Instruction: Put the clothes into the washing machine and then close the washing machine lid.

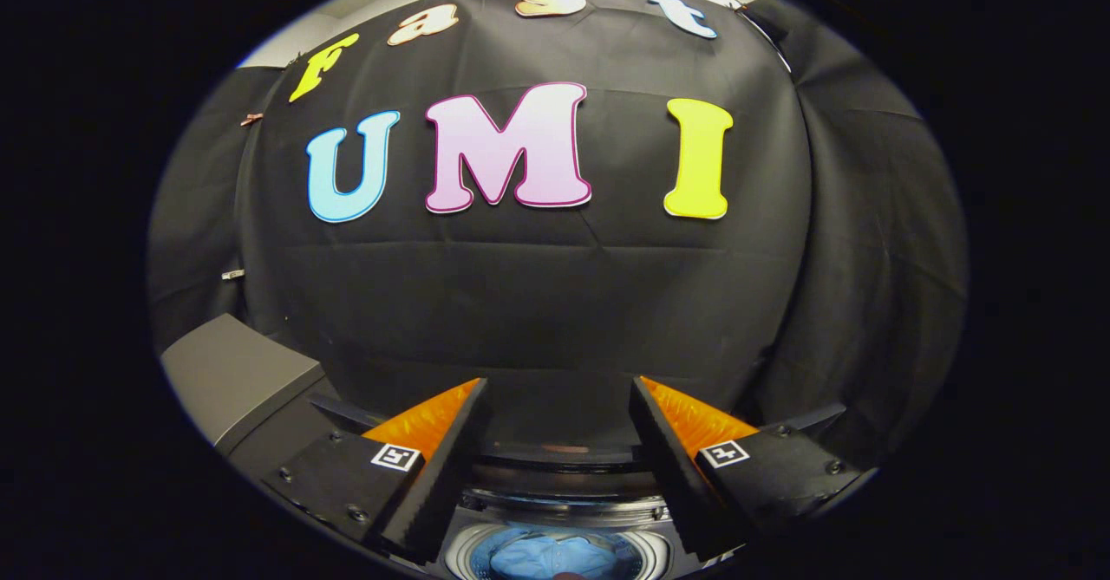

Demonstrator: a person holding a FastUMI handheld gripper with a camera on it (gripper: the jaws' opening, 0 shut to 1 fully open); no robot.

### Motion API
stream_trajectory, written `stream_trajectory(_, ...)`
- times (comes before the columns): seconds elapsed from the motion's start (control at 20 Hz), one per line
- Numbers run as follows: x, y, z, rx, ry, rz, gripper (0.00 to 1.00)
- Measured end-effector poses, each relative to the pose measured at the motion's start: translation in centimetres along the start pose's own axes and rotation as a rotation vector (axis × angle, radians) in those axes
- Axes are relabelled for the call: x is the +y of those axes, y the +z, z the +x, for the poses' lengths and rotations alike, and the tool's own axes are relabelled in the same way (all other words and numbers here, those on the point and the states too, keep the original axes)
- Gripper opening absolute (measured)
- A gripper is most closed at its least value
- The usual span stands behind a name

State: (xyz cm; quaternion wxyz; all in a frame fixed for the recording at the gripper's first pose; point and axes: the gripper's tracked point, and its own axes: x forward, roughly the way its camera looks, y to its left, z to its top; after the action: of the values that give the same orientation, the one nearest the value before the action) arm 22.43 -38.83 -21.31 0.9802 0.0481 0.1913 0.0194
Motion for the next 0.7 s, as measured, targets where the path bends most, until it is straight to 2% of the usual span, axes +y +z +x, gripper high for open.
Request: stream_trajectory(0.7,0.2,-1.1,-2.8,-0.024,0.007,-0.005,1.0)
